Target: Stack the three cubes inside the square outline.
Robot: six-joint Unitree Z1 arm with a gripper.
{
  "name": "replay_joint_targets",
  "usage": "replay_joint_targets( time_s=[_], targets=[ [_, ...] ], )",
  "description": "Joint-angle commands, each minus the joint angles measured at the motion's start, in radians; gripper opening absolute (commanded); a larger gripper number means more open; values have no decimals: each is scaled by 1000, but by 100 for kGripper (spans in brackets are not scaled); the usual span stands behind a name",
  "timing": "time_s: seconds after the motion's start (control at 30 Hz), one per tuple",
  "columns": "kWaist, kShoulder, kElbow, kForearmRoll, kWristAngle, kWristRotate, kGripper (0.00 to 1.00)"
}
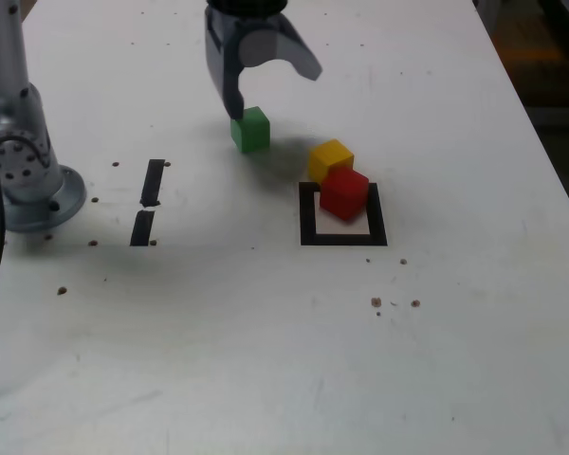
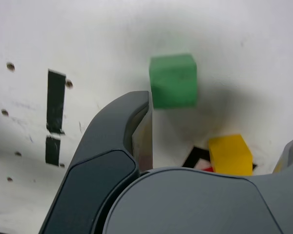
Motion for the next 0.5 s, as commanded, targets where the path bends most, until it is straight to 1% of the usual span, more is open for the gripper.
replay_joint_targets(
  time_s=[0.0, 0.17, 0.47],
  targets=[
    [-42, 9, -35, 17, -4, -36, 100],
    [-126, 32, -89, 45, -20, -117, 100],
    [-239, 97, -160, 46, -65, -226, 100]
  ],
)
